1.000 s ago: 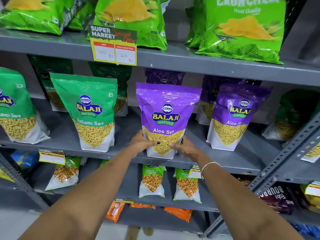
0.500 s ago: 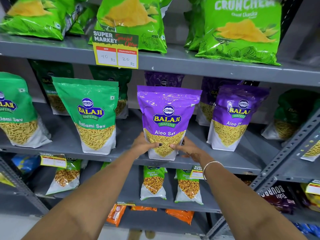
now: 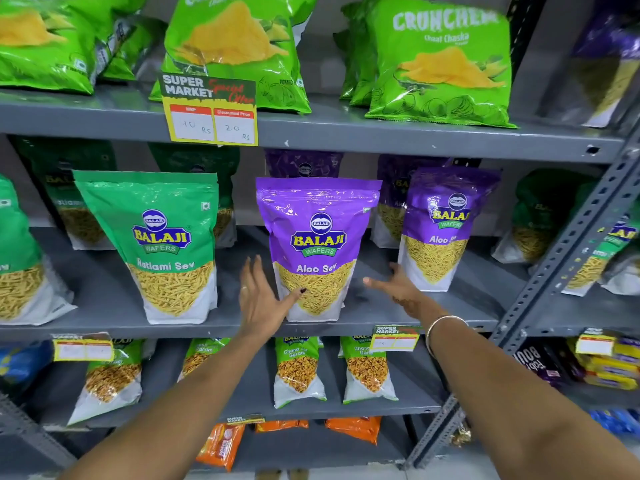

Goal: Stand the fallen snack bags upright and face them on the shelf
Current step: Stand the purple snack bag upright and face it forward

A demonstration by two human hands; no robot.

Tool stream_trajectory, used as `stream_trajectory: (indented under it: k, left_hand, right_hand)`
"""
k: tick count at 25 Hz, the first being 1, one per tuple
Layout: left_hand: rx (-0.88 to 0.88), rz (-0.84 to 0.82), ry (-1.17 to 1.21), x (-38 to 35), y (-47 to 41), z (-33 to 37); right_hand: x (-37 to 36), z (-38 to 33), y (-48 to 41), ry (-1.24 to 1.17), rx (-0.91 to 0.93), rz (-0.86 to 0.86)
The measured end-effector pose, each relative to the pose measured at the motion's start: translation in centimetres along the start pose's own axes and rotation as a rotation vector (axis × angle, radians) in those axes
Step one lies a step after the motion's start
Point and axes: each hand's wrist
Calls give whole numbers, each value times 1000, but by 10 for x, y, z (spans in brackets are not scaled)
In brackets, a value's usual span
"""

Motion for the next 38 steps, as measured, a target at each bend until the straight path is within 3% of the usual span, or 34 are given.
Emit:
stream_trajectory:
  k: [2, 5, 9, 12, 14, 18, 20, 27, 38]
  left_hand:
    - [-300, 214, -209, -4, 8, 1]
    - [-666, 287, -346, -24, 8, 29]
    - [-812, 209, -490, -77, 2, 81]
    - [-744, 106, -442, -132, -7, 115]
    - [-617, 41, -258, -171, -17, 139]
    - [37, -178, 284, -226, -47, 174]
    - [189, -303, 535, -241, -61, 173]
    - [328, -257, 525, -247, -50, 160]
    - [313, -334, 429, -223, 3, 162]
  right_hand:
    - [24, 10, -2, 35, -1, 128]
    - [64, 29, -16, 37, -15, 243]
    - [116, 78, -67, -71, 26, 240]
    - [145, 47, -34, -92, -16, 242]
    - [165, 57, -53, -79, -11, 201]
    - [178, 71, -99, -248, 57, 14]
    - [177, 77, -111, -273, 92, -45]
    - [176, 87, -110, -260, 118, -174]
    - [182, 95, -40, -204, 59, -127]
Point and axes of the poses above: each hand's wrist, its own y-axis away from the middle knuckle, its own x-axis out of the back of the hand, z = x × y, and after that the axes turned 6 degrees about y, right-handed
